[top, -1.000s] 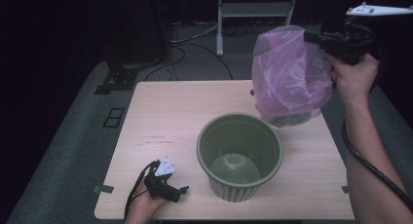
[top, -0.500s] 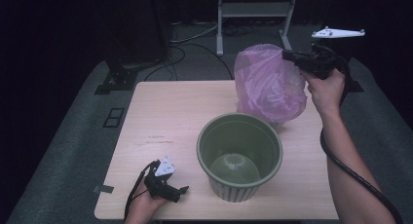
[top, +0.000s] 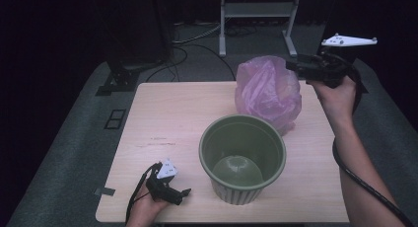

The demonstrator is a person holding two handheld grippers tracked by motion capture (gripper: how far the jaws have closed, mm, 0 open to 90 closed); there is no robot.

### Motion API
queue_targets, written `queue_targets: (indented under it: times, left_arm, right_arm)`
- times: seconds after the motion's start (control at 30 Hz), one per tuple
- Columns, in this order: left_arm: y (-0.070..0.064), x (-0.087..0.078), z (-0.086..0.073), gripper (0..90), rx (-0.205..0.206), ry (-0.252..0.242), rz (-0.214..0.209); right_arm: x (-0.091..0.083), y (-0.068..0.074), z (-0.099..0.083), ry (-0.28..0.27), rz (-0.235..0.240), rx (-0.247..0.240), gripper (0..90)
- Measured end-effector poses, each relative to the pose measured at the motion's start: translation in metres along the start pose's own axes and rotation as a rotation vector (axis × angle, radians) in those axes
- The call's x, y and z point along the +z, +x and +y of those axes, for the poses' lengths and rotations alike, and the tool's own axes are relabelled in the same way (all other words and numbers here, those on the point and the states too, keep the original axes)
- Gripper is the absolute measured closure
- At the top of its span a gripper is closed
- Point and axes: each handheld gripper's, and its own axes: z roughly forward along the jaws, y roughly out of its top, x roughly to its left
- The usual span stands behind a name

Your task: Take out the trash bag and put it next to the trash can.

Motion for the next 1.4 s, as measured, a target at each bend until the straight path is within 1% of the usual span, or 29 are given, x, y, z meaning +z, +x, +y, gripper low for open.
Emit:
queue_targets:
  times: [0.1,0.2,0.23,0.3,0.37,0.4,0.47,0.5,0.63,0.73,1.0,1.17,1.4]
  left_arm:
    - [0.0,0.0,0.0,0.0,0.001,0.001,-0.001]
    - [0.0,0.0,0.0,0.0,0.001,0.001,0.0]
    - [0.0,0.0,0.0,0.0,0.0,0.0,0.0]
    - [0.0,0.0,0.0,0.0,0.001,0.001,0.0]
    - [0.0,0.0,0.0,0.0,0.001,0.001,0.0]
    - [0.0,0.0,0.0,0.0,0.001,0.001,0.0]
    - [0.0,0.0,0.0,0.0,0.001,0.001,-0.001]
    - [0.0,0.0,0.0,0.0,0.001,0.001,-0.001]
    - [0.0,0.0,0.0,0.0,0.001,0.001,0.0]
    - [0.0,0.0,0.0,0.0,0.001,0.001,0.0]
    - [0.0,0.0,0.0,0.0,0.001,0.003,-0.001]
    - [0.0,0.0,0.0,0.0,0.001,0.002,-0.001]
    - [0.0,0.0,0.0,0.0,0.001,0.003,-0.001]
  right_arm:
    - [-0.008,0.002,-0.01,0.008,0.002,-0.011,26.6]
    - [-0.016,0.003,-0.021,-0.002,0.02,-0.012,14.1]
    - [-0.019,0.003,-0.025,-0.004,0.02,-0.012,13.6]
    - [-0.024,0.005,-0.033,0.01,0.007,-0.025,13.0]
    - [-0.029,0.005,-0.04,0.014,0.012,-0.019,10.8]
    - [-0.032,0.005,-0.043,0.014,0.019,-0.017,8.4]
    - [-0.037,0.007,-0.049,0.016,0.019,-0.015,1.6]
    - [-0.039,0.007,-0.051,0.016,0.019,-0.013,0.3]
    - [-0.048,0.012,-0.065,0.028,0.032,-0.021,0.3]
    - [-0.052,0.016,-0.08,0.057,0.034,-0.032,0.3]
    - [-0.057,0.022,-0.122,0.107,0.031,-0.02,0.3]
    - [-0.06,0.025,-0.141,0.136,0.026,-0.018,0.3]
    - [-0.063,0.031,-0.164,0.173,0.034,-0.015,0.3]
